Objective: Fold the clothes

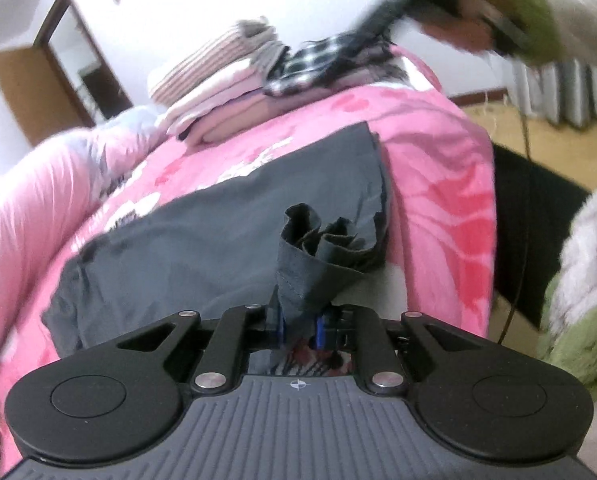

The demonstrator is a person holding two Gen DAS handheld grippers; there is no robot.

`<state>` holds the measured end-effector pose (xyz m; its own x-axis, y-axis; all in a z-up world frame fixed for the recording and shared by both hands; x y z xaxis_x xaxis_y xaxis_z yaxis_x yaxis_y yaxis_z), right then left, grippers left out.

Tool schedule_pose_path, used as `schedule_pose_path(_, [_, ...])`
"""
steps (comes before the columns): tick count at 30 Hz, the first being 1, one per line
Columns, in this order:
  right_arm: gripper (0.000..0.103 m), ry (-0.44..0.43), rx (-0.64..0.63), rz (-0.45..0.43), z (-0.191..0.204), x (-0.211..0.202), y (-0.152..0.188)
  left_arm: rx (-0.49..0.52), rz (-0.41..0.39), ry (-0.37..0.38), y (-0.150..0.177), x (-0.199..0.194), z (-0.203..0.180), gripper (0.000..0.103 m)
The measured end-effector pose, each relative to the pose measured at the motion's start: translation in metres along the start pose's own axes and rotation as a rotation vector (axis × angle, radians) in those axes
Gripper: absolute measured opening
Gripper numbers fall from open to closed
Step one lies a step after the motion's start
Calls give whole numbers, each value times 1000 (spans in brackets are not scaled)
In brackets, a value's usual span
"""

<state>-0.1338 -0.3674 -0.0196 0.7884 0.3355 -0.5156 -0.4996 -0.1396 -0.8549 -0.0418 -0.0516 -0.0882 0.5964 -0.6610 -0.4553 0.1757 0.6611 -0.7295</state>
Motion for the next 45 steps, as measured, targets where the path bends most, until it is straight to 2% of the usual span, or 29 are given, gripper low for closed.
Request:
schedule_pose_path(3, [40,33,-136,75,22,7,15,-81,28,16,-2,6,7,13])
schedule_pose_path(8, [40,-24,-306,58,66,20,20,-218,67,27,-4,12,24,13])
schedule_pose_path(12, [41,-79,-461,61,97,40,22,-266,78,21,-5,13,31,13])
schedule_pose_path(14, [41,-62,-519,76,106,54,26,-282,78,19,-6,12,34,12])
schedule_pose_path(16, [41,-7,-565,102,106,68,29,-292,76,13,-6,11,36,12])
schedule_pose_path(18, [41,37,-566,121,99,73,30,-297,72,6,-6,9,39,10])
schedule_pose_path(23, [41,67,-555,146,83,66,32,-319,75,8,-4,9,44,10])
schedule_pose_path(28, [43,-1,-542,55,102,49,24,-323,81,8,-5,10,45,10])
schedule_pose_path(30, [44,-15,-549,47,112,53,23,-331,85,8,-6,11,46,10])
schedule_pose_path(33, [72,-28,-572,27,130,66,24,-343,93,8,-6,12,48,10])
schedule_pose_path(36, [72,-20,-594,-6,150,82,24,-355,96,8,-7,12,50,10])
schedule_pose_path(39, [72,41,-599,-4,161,104,24,-369,93,12,-8,10,52,10])
schedule_pose_path(42, [71,157,-622,18,163,124,26,-372,86,12,-8,9,53,10])
schedule_pose_path(45, [63,254,-582,38,147,121,28,-375,82,14,-7,7,54,10])
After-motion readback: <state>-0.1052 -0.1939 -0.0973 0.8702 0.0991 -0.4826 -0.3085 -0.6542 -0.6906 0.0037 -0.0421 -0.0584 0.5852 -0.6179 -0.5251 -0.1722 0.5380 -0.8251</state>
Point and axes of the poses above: each gripper's, at about its wrist camera, not at the fingertips, and x roughly the way its jaws point, z to its left, y to its underside, the point moved 1 cm from there along x, roughly the way its jaws point, and after that the axes turned 15 degrees about -y, right-handed, at the moved point
